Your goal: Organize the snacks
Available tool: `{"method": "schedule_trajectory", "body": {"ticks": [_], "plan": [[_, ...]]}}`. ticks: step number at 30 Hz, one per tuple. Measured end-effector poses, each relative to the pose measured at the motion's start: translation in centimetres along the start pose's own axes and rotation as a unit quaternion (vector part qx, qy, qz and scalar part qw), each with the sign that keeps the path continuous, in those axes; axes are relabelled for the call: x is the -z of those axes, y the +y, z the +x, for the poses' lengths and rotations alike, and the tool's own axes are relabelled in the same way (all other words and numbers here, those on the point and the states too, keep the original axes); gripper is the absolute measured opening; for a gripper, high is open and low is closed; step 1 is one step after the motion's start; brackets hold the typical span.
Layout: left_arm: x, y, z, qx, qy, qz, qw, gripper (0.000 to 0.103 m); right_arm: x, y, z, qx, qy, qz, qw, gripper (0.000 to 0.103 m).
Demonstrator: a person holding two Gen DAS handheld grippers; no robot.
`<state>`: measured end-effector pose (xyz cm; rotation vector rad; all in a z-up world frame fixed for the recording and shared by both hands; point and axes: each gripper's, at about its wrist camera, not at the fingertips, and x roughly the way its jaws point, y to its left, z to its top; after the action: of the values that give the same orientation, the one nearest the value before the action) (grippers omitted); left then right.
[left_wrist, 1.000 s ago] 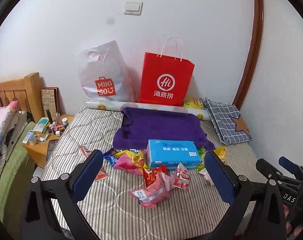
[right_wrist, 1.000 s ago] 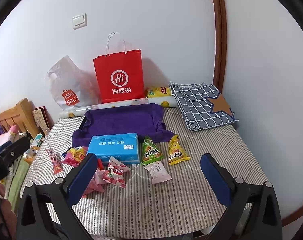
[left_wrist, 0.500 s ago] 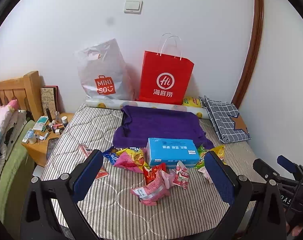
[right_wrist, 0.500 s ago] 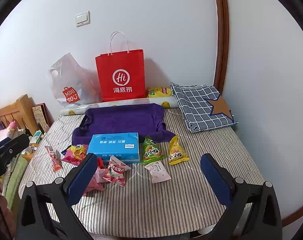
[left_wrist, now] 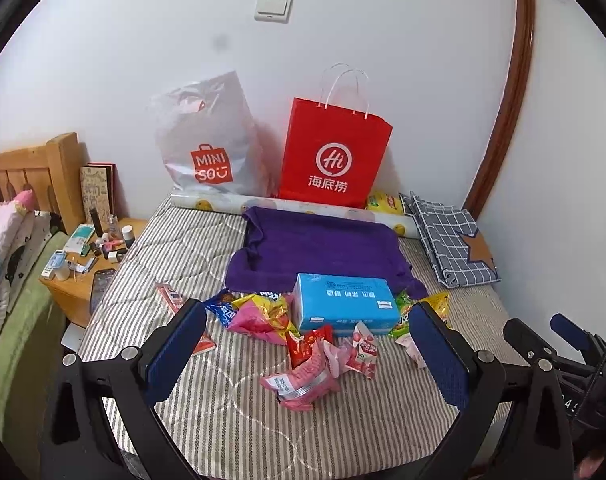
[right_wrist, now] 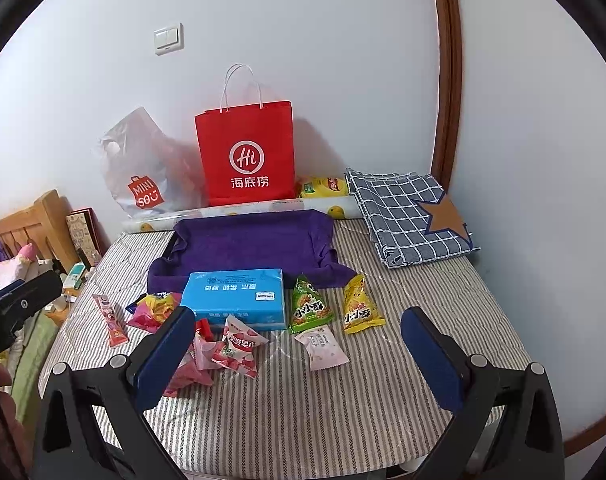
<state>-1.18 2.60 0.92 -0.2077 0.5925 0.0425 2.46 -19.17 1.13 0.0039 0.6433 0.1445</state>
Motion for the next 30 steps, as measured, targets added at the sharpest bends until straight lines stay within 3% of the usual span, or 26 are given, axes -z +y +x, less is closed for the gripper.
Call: {"method": "schedule_trajectory", "body": {"ticks": [17, 23, 30], "plan": [[-0.8, 0.8, 5.5, -0.017, 0.012, 0.014, 0.9997, 0.098, -1.2, -0.2, 4.4, -0.006, 0.011, -0.005, 1.000, 0.103], [-0.9, 1.0, 7.5, -0.022, 0.012, 0.028, 0.9993, 0.097, -1.2, -1.4, 6.5, -0.029, 0.016, 0.016, 0.999, 0.103], [-0.2, 2.4, 11.7, -0.035, 0.062, 0.017, 0.9973, 0.091, 0.6, -4.3, 11.1, -0.032, 0.062, 0.050, 0.996, 0.103]]}}
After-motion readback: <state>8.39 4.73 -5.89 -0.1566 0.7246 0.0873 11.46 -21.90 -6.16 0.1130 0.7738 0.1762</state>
